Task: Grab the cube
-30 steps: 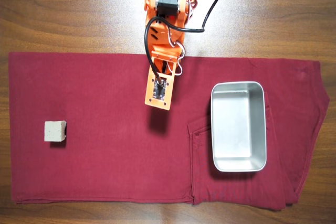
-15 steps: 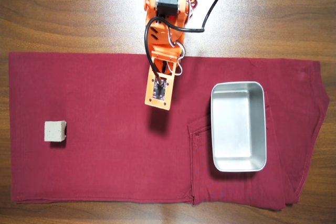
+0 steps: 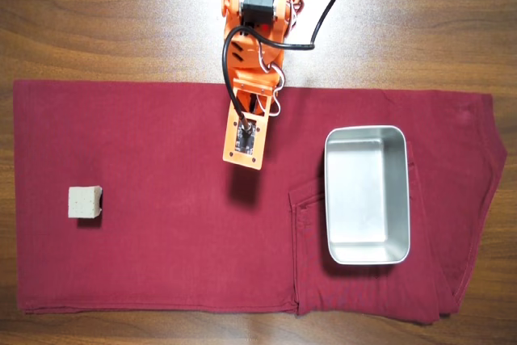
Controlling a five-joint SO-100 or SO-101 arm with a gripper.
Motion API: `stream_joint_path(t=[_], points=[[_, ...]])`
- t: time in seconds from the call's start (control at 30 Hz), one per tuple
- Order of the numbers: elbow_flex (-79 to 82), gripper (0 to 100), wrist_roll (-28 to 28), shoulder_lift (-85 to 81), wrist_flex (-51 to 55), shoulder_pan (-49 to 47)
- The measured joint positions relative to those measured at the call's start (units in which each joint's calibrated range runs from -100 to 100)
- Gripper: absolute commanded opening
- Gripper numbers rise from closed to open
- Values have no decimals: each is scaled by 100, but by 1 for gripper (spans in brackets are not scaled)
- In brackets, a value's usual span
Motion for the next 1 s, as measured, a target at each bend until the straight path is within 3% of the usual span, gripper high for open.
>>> stream_joint_path(t=[0.27,0.37,0.43,0.5,0.67,0.73,0.83,1.0], points=[[9,3,-34,122,-75,-110],[-552,7,5,1441,-1268,439],[-1685,16,73,2786,-2019,847],[-3306,25,142,4219,-2085,1346],[-8315,36,161,8290,-685,2822],[-9540,37,186,9358,-235,3420],[-10737,39,278,10391,66,4397],[-12145,44,264,12014,-545,5474]])
